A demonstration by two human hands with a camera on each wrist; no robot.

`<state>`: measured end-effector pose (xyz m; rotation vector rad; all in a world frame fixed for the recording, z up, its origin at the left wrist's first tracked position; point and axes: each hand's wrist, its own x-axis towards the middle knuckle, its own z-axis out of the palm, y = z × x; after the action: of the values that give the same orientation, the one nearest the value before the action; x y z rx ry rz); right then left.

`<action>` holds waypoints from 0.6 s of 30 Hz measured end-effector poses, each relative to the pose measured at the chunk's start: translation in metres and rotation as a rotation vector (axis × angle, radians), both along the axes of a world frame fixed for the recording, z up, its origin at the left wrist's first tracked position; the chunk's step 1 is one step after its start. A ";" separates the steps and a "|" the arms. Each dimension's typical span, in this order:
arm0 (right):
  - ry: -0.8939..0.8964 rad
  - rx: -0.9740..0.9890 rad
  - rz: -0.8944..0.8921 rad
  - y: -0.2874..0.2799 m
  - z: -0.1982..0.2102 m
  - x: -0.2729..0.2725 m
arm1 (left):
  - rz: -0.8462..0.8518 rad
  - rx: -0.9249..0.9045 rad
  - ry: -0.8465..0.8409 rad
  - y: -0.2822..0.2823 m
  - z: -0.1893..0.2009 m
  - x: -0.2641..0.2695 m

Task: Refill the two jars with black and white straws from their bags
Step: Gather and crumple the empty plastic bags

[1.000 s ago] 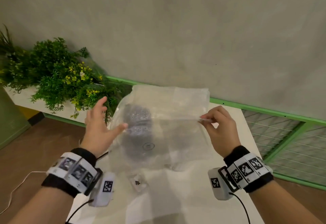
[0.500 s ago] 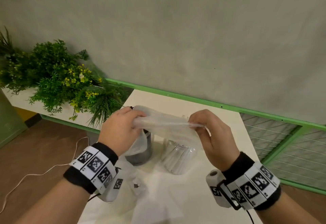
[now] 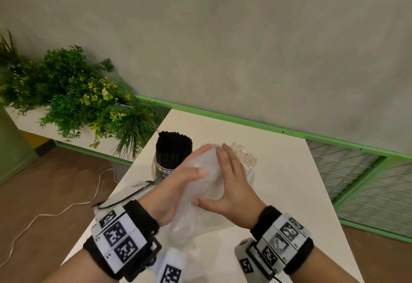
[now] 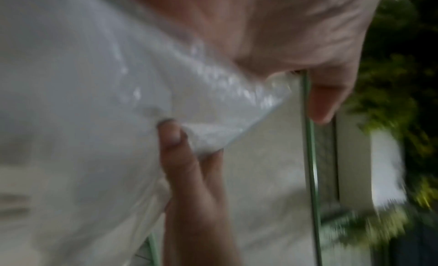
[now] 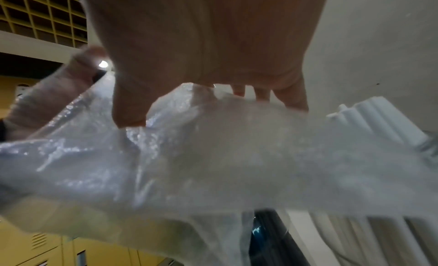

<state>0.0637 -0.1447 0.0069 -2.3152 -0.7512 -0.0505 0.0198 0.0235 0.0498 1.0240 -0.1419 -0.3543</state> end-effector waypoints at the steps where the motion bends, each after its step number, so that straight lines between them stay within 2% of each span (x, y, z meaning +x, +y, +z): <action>1: -0.016 0.001 -0.009 0.002 -0.001 0.000 | 0.043 0.098 -0.043 -0.003 -0.004 0.000; 3: -0.013 0.049 -0.017 0.003 -0.006 0.000 | 0.182 0.242 -0.076 -0.010 -0.008 0.003; 5: 0.044 0.088 -0.019 0.002 -0.009 -0.002 | 0.269 0.191 0.004 -0.012 -0.010 0.006; 7: 0.169 0.100 -0.039 0.001 -0.009 -0.004 | 0.262 0.100 0.067 -0.010 -0.015 0.008; 9: 0.214 0.105 -0.082 0.001 -0.012 0.000 | 0.284 0.197 -0.010 -0.006 -0.022 0.010; 12: 0.120 0.038 -0.219 -0.002 -0.014 0.012 | 0.473 0.631 -0.329 0.001 -0.029 0.011; 14: 0.162 0.053 -0.292 -0.005 -0.013 0.018 | 0.622 0.970 -0.599 0.001 -0.025 0.002; 16: 0.208 0.071 -0.236 0.000 -0.008 0.016 | 0.510 1.268 -0.801 -0.004 -0.030 -0.005; 18: 0.242 0.070 -0.104 0.010 -0.001 0.006 | 0.362 1.462 -0.790 -0.006 -0.047 -0.004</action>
<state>0.0697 -0.1351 0.0055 -2.2406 -0.4999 0.1517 0.0158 0.0172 0.0030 2.5637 -0.4240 0.4135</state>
